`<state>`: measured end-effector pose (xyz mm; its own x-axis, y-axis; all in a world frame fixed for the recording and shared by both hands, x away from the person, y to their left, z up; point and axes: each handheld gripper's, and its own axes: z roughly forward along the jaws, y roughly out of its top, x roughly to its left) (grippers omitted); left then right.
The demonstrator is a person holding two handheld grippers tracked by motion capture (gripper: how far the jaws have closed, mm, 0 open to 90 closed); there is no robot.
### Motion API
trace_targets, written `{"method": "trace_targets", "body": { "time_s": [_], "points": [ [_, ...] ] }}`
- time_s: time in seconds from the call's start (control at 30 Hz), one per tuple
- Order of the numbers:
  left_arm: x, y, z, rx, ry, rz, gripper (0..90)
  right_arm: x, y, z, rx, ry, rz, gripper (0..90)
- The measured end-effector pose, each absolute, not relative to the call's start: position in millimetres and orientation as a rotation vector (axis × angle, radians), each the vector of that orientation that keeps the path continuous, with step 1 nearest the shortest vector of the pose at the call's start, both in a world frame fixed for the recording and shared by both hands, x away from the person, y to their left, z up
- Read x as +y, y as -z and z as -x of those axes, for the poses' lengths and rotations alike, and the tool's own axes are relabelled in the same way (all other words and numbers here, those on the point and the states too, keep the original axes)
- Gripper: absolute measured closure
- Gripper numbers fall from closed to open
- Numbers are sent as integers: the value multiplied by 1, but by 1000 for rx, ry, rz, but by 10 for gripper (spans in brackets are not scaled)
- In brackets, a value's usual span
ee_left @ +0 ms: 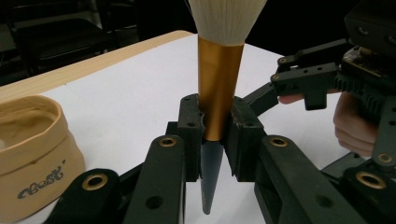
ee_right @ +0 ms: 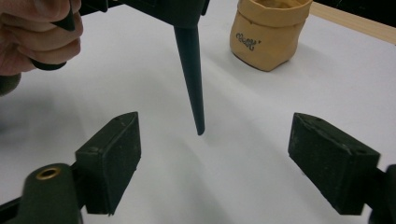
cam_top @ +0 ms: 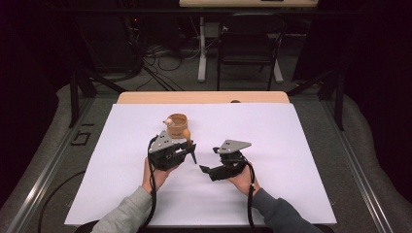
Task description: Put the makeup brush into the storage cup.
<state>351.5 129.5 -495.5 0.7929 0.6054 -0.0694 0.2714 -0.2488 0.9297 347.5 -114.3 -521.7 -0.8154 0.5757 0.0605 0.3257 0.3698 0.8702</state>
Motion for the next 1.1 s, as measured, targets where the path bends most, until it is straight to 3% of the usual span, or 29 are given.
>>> {"method": "trace_targets", "body": {
  "time_s": [0.6,1.1],
  "points": [
    [139,493,-355,678,-434,-1872,781,-144,511,-346,2339,-1406,-816,4],
    [148,492,-358,690,-478,-1891,781,-158,507,-341,2296,-1394,-839,0]
  ]
}}
